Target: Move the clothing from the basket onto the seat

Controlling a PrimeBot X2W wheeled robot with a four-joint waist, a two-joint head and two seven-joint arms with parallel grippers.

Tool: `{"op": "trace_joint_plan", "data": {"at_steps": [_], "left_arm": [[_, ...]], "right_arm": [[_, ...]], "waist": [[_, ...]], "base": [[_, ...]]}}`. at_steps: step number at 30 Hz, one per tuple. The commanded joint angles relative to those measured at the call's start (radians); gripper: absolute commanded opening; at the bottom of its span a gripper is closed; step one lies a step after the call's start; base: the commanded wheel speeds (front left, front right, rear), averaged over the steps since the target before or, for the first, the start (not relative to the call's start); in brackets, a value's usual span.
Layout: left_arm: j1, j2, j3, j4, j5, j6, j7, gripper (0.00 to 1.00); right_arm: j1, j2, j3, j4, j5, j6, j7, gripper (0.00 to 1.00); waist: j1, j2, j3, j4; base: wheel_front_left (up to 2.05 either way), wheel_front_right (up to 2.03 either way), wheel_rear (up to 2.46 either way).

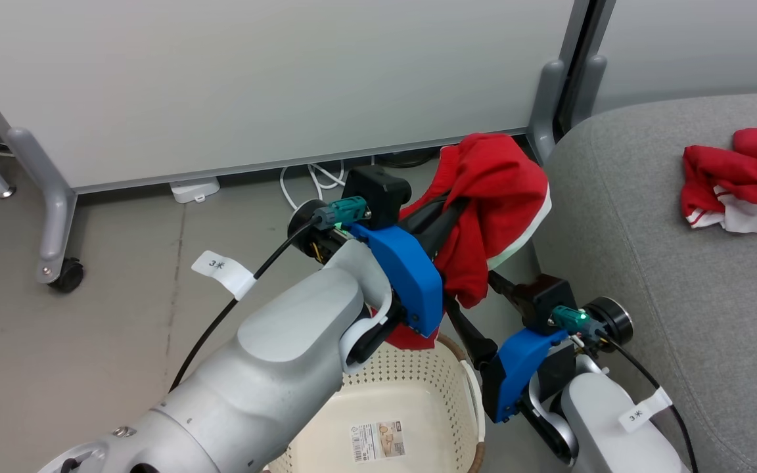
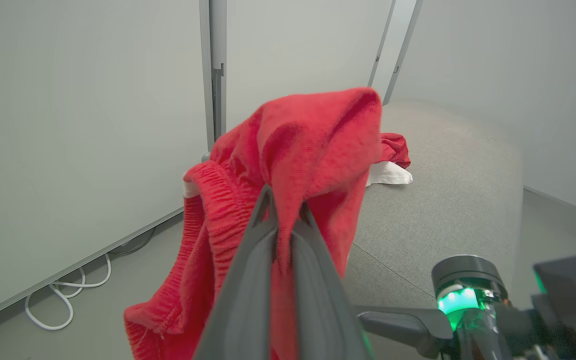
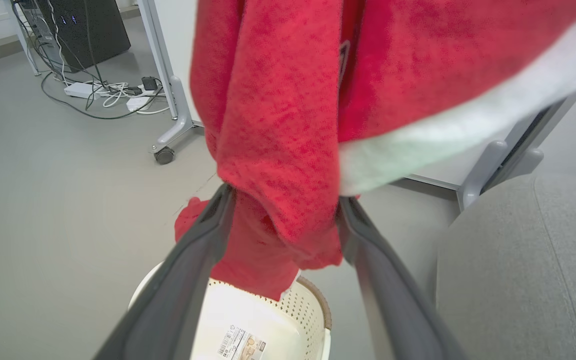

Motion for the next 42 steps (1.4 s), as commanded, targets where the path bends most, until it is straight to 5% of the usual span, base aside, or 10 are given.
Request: {"op": "trace_joint_plan", "data": {"at_steps": [1, 14, 15, 16, 18, 30, 32, 36, 39, 42], "left_arm": [[-0.015, -0.001, -0.007, -0.001, -0.007, -0.001, -0.006, 0.0], [-0.019, -0.003, -0.049, 0.003, -0.044, -0.001, -0.014, 0.0], [-0.02, -0.003, -0.051, 0.004, -0.047, -0.001, -0.014, 0.0], [-0.022, -0.003, -0.053, 0.005, -0.047, -0.001, -0.015, 0.0], [-0.025, -0.003, -0.056, 0.007, -0.05, -0.001, -0.017, 0.0], [-0.03, -0.003, -0.073, 0.025, -0.064, -0.001, -0.027, 0.0], [-0.03, -0.003, -0.075, 0.028, -0.063, -0.001, -0.031, 0.22], [-0.032, -0.003, -0.079, 0.033, -0.066, -0.001, -0.034, 0.47], [-0.033, -0.003, -0.081, 0.035, -0.068, -0.001, -0.039, 1.0], [-0.033, -0.003, -0.085, 0.038, -0.07, -0.001, -0.041, 1.0]], "right_arm": [[-0.031, -0.001, 0.019, 0.022, 0.017, 0.0, -0.011, 1.0], [-0.132, -0.001, 0.111, 0.184, 0.116, 0.0, -0.06, 1.0], [-0.136, -0.001, 0.117, 0.191, 0.124, 0.0, -0.06, 0.92], [-0.139, -0.001, 0.12, 0.199, 0.131, 0.0, -0.06, 0.47], [-0.15, -0.001, 0.129, 0.21, 0.143, 0.0, -0.067, 0.0], [-0.174, -0.001, 0.15, 0.257, 0.176, 0.0, -0.105, 0.0], [-0.175, -0.001, 0.152, 0.263, 0.179, 0.0, -0.108, 0.0], [-0.179, -0.001, 0.155, 0.274, 0.185, 0.0, -0.113, 0.0], [-0.183, -0.001, 0.157, 0.281, 0.188, 0.0, -0.115, 0.0], [-0.184, -0.001, 0.159, 0.287, 0.192, 0.0, -0.116, 0.0]], "waist": [[-0.0001, 0.0, -0.003, 0.001], [-0.0001, 0.0, -0.026, 0.005], [-0.0001, 0.0, -0.026, 0.005], [-0.0001, 0.0, -0.026, 0.005], [-0.0001, 0.0, -0.025, 0.004], [-0.0001, 0.0, -0.028, -0.004], [-0.0001, 0.0, -0.029, -0.005], [-0.0001, 0.0, -0.031, -0.007], [-0.0001, 0.0, -0.033, -0.008], [-0.0001, 0.0, -0.034, -0.009]], "base": [[0.0, 0.0, 0.0], [0.0, 0.0, 0.0], [0.0, 0.0, 0.0], [0.0, 0.0, 0.0], [0.0, 0.0, 0.0], [0.0, 0.0, 0.0], [0.0, 0.0, 0.0], [0.0, 0.0, 0.0], [0.0, 0.0, 0.0], [0.0, 0.0, 0.0]]}}
